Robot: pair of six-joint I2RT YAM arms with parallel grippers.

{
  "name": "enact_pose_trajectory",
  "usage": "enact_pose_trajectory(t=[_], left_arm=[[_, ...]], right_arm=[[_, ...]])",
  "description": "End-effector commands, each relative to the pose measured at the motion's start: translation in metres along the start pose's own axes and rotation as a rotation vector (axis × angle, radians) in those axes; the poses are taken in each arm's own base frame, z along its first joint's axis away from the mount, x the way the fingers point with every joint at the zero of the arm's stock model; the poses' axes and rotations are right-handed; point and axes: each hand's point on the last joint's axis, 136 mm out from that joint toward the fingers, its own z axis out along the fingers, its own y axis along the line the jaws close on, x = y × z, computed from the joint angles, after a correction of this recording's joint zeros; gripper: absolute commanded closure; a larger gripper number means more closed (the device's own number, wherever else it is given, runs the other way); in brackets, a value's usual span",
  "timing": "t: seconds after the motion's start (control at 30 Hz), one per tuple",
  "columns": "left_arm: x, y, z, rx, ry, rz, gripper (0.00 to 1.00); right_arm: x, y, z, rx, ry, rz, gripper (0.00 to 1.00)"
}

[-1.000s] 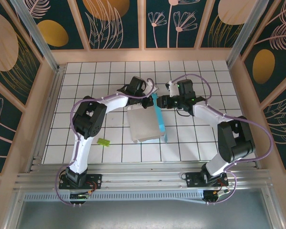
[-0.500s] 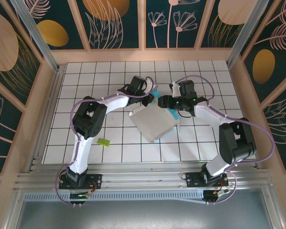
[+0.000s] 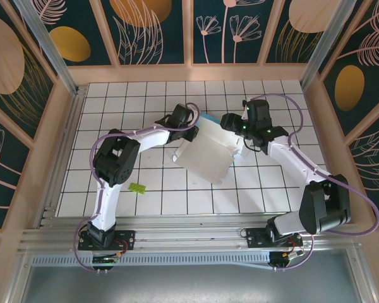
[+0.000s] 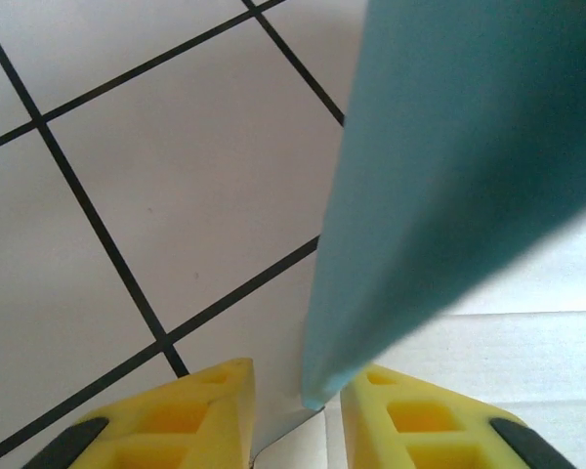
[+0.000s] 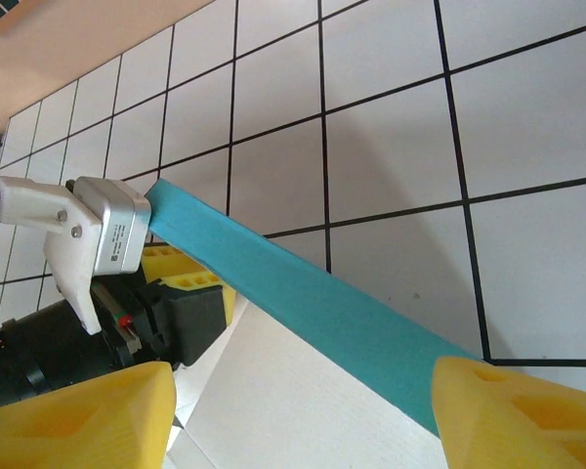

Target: Fold the paper box

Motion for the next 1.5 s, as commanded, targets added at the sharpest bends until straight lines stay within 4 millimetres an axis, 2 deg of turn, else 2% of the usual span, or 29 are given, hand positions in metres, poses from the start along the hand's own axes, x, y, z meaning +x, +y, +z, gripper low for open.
enact_pose_trajectory(t=[0.0, 0.07, 0.17, 0.23, 0.3, 0.4, 0.5, 0.57, 0.63, 0.77, 0.93, 1.03, 1.2, 1.37, 1.47], left_arm=[[-0.004, -0.002, -0.009, -0.006, -0.021, -0.039, 0.70], [-0.007, -0.004, -0.016, 0.004, -0.041, -0.050, 0.68], [-0.011, -0.008, -0.035, 0.031, -0.080, -0.082, 0.59], [-0.019, -0.012, -0.057, 0.055, -0.133, -0.118, 0.57], [-0.029, -0.011, -0.079, 0.057, -0.181, -0.170, 0.57], [-0.050, -0.009, -0.106, 0.057, -0.235, -0.278, 0.58], [-0.074, -0.004, -0.119, 0.072, -0.262, -0.397, 0.59], [-0.092, 0.001, -0.118, 0.093, -0.249, -0.487, 0.60], [-0.104, 0.003, -0.107, 0.144, -0.200, -0.552, 0.60], [-0.112, 0.003, -0.079, 0.209, -0.110, -0.573, 0.58], [-0.108, -0.009, -0.054, 0.270, -0.019, -0.524, 0.52], [-0.100, -0.016, -0.047, 0.306, 0.016, -0.513, 0.47], [-0.093, -0.017, -0.044, 0.315, 0.034, -0.502, 0.39], [-0.086, -0.022, -0.041, 0.341, 0.055, -0.516, 0.39], [-0.083, -0.023, -0.040, 0.347, 0.058, -0.524, 0.45]], right_arm=[[-0.013, 0.002, -0.014, 0.018, -0.054, 0.019, 0.29], [-0.019, 0.000, -0.021, 0.041, -0.080, 0.039, 0.29], [-0.025, -0.006, -0.033, 0.094, -0.107, 0.115, 0.29], [-0.029, -0.010, -0.042, 0.127, -0.130, 0.167, 0.28], [-0.031, -0.011, -0.048, 0.133, -0.145, 0.129, 0.28], [-0.027, -0.001, -0.043, 0.065, -0.098, -0.026, 0.27], [-0.030, -0.016, -0.036, 0.129, -0.053, -0.016, 0.24], [-0.031, -0.026, -0.034, 0.158, -0.023, 0.065, 0.24], [-0.033, -0.027, -0.037, 0.157, -0.039, 0.161, 0.26], [-0.023, -0.026, -0.039, 0.131, -0.041, 0.359, 0.35], [-0.011, -0.037, -0.038, 0.198, -0.047, 0.438, 0.42], [-0.004, -0.052, -0.036, 0.277, -0.045, 0.442, 0.41], [0.010, -0.049, -0.019, 0.243, -0.002, 0.447, 0.38], [0.014, -0.051, -0.007, 0.236, 0.008, 0.439, 0.42], [0.014, -0.048, -0.001, 0.207, 0.004, 0.446, 0.45]])
